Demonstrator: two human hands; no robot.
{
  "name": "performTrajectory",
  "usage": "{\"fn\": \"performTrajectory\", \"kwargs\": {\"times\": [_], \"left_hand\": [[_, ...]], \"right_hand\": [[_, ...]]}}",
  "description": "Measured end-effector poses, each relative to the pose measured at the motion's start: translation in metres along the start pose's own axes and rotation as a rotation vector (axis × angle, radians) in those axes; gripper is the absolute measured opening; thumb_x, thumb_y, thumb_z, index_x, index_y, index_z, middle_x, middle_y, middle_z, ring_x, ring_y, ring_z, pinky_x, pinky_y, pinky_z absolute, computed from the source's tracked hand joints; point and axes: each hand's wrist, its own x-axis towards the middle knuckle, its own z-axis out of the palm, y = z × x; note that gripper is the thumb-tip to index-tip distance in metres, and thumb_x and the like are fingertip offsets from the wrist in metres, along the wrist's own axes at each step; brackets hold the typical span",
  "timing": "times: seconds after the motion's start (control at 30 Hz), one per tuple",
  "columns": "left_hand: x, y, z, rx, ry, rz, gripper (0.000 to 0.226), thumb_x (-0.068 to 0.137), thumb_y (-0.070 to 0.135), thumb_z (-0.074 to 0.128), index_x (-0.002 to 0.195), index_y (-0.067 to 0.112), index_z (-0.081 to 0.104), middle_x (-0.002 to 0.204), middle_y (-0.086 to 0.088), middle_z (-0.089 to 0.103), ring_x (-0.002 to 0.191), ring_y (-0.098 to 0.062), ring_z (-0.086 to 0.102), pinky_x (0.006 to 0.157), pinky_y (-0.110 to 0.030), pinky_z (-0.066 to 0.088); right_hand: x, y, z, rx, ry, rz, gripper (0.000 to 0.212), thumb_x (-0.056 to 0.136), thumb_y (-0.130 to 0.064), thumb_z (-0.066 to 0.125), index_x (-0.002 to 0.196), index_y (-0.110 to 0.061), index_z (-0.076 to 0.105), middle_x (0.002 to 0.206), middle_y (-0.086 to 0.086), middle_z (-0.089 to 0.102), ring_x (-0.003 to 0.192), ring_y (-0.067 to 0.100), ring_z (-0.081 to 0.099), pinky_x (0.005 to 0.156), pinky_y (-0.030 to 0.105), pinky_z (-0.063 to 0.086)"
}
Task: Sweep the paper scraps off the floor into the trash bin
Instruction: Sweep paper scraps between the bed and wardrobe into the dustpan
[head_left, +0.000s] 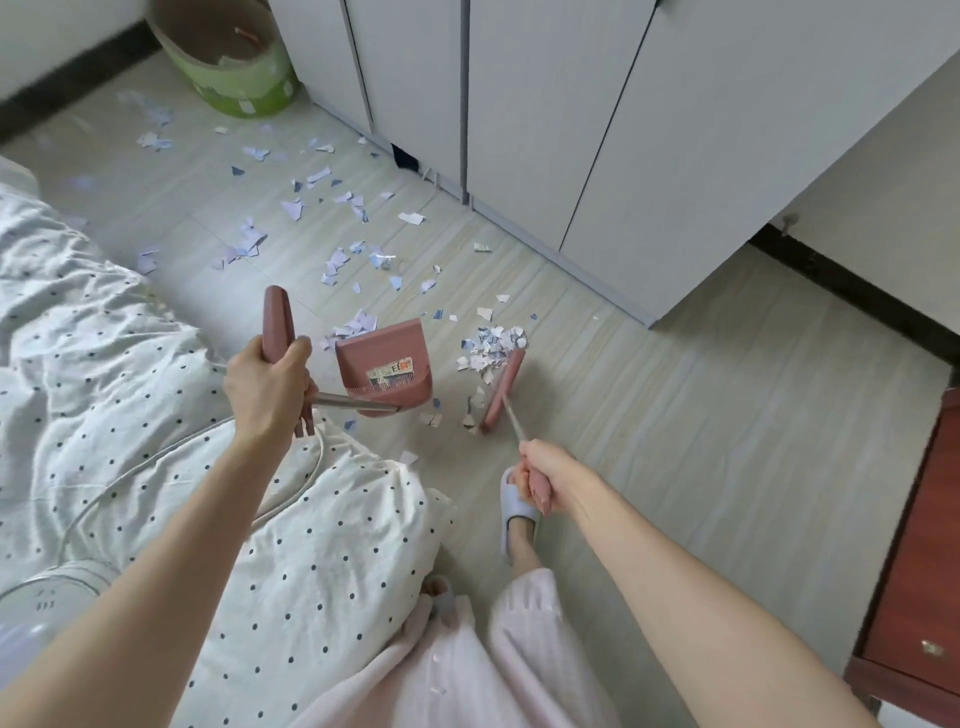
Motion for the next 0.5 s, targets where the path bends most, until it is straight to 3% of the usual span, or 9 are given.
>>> {"fn": "performTrajectory", "kwargs": {"times": [0.07,0.13,0.27,0.37,0.5], "left_hand": [[0.005,0.006,0.007,-0.027,0.061,-0.025,0.017,0.081,0.021,0.055,0.067,0.016,0.047,0.057,-0.009,0.046,0.044,-0.021,0.046,0.038,-0.022,0.031],[0.009,0.012,0.014,-0.067,0.134,-0.049,0.017,0.078,0.022,0.055,0.065,0.017,0.045,0.055,-0.009,0.046,0.043,-0.023,0.047,0.040,-0.025,0.033],[0.012,0.025,0.033,-0.115,0.274,-0.062,0.019,0.077,0.022,0.054,0.064,0.016,0.043,0.054,-0.011,0.049,0.039,-0.020,0.049,0.046,-0.033,0.038],[0.015,0.034,0.045,-0.159,0.377,-0.069,0.021,0.078,0.022,0.055,0.063,0.018,0.043,0.053,-0.008,0.049,0.042,-0.019,0.049,0.051,-0.036,0.041],[0.022,0.041,0.048,-0.207,0.452,-0.081,0.022,0.078,0.023,0.057,0.062,0.018,0.042,0.057,-0.007,0.047,0.041,-0.017,0.049,0.046,-0.031,0.039]], "right_hand": [[0.000,-0.015,-0.004,-0.179,-0.008,-0.049,0.038,0.101,-0.023,0.037,0.067,-0.007,0.041,0.046,0.006,0.047,0.024,0.009,0.042,0.041,0.017,0.035],[0.002,-0.030,-0.012,-0.224,-0.024,-0.081,0.036,0.101,-0.020,0.041,0.067,-0.009,0.040,0.040,0.002,0.043,0.030,0.009,0.042,0.036,0.014,0.034],[0.009,-0.063,-0.042,-0.239,-0.075,-0.007,0.032,0.100,-0.017,0.041,0.069,-0.009,0.042,0.050,0.005,0.041,0.029,0.009,0.038,0.030,0.011,0.032],[0.021,-0.083,-0.051,-0.541,-0.026,0.073,0.037,0.098,-0.012,0.033,0.064,-0.006,0.045,0.046,0.006,0.042,0.030,0.012,0.037,0.032,0.011,0.031],[0.040,-0.097,-0.036,-0.887,0.062,-0.111,0.040,0.100,-0.023,0.039,0.064,-0.008,0.043,0.044,0.005,0.046,0.029,0.012,0.036,0.032,0.014,0.029]]}}
